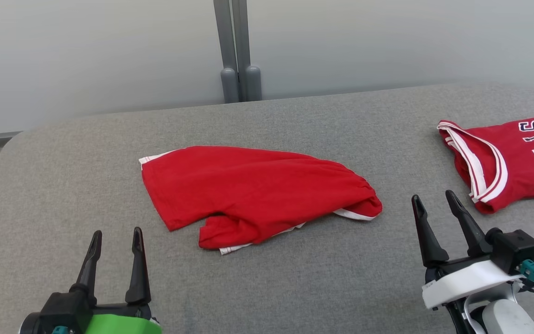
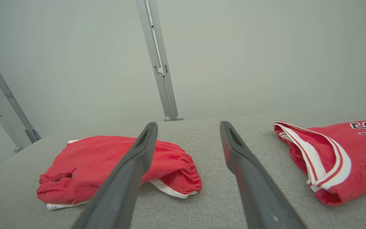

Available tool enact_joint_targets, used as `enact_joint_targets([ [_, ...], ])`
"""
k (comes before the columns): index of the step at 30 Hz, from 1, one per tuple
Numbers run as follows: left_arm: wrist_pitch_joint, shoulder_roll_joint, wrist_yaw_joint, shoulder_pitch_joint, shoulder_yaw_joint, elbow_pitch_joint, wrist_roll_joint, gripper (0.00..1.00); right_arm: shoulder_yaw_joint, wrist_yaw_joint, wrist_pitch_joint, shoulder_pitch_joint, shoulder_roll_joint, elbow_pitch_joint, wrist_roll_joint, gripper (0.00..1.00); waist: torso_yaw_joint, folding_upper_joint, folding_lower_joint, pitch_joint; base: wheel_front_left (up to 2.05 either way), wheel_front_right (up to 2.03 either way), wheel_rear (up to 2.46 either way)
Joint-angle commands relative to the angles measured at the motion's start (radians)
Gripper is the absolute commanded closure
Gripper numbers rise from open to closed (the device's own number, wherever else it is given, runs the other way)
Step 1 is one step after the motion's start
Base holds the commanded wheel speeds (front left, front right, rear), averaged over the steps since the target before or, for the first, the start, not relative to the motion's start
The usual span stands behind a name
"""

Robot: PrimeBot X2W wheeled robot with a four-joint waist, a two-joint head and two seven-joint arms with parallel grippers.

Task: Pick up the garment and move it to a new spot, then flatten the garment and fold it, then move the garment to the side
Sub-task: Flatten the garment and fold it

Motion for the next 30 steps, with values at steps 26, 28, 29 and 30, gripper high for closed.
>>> enact_joint_targets([
  [26,-0.003,-0.031,-0.047,-0.059,-0.015,0.075,0.002,0.0,0.491,0.001,0.229,-0.349,-0.137,0.252,0.055,0.0,0.194,0.0,0.0,0.035,0.0,0.0,0.0],
  [28,-0.003,-0.032,-0.046,-0.066,-0.019,0.079,-0.002,0.0,0.516,0.001,0.249,-0.385,-0.131,0.289,0.079,0.0,0.223,0.0,0.0,0.049,0.0,0.0,0.0],
  [29,-0.003,-0.032,-0.045,-0.069,-0.019,0.081,-0.005,0.0,0.528,0.001,0.259,-0.402,-0.126,0.308,0.086,0.0,0.234,0.0,0.0,0.054,0.0,0.0,0.0],
  [30,-0.002,-0.033,-0.045,-0.074,-0.021,0.082,-0.008,0.0,0.545,0.001,0.269,-0.423,-0.119,0.328,0.095,0.0,0.249,0.0,0.0,0.062,0.0,0.0,0.0],
])
